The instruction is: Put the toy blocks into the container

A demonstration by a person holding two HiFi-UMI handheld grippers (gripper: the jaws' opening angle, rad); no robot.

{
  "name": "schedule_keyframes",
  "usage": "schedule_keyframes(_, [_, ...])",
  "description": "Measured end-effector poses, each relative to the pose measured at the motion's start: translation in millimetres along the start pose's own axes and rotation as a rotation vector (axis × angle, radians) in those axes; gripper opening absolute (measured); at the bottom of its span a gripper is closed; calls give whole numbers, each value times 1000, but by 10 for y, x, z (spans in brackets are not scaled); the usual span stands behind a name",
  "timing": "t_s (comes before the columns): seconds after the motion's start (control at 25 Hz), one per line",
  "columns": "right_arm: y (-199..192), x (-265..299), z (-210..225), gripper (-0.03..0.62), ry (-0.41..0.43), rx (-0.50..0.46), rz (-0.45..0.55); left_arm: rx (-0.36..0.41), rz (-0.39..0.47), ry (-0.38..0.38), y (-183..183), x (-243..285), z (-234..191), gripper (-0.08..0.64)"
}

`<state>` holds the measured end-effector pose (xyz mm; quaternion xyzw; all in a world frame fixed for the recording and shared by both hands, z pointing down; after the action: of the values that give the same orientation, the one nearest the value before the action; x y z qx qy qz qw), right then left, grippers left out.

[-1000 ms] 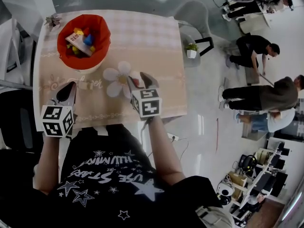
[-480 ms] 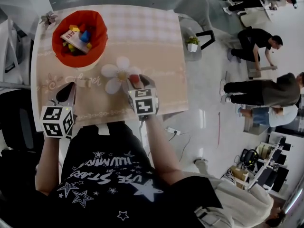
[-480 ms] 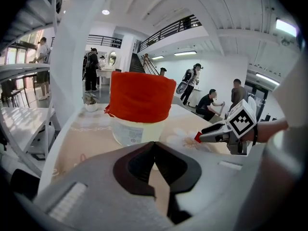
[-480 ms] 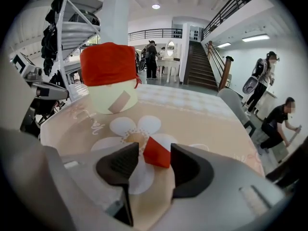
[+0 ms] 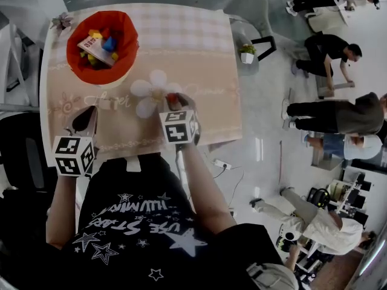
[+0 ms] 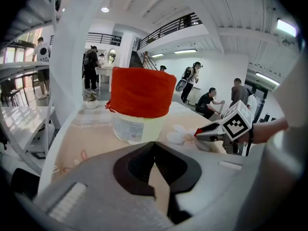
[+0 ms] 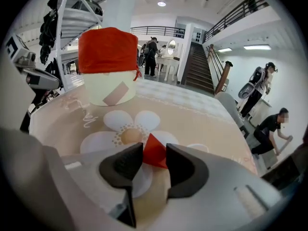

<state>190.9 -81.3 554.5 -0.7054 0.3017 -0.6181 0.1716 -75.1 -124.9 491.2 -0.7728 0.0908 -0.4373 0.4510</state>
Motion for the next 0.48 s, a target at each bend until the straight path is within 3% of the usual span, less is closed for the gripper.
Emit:
schedule_keyframes(0.16, [17,14,-24,144,-30,-53,-16,-3,-1,1,-14,-6,-25,8])
schedule_keyframes(0.48, [39,-8,-3,130,-33,-44,-23,-4,9,5,12,-34,-62,8])
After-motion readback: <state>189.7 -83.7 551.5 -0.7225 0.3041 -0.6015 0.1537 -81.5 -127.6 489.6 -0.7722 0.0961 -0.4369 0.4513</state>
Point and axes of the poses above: the fingertips, and each gripper's own axes: x forward along the fingers, z to its right, y out of its top, the point moved 4 cm from there along -x, backward along the fingers, and after that the axes turned 4 degrees about -x, right-handed, at the moved point
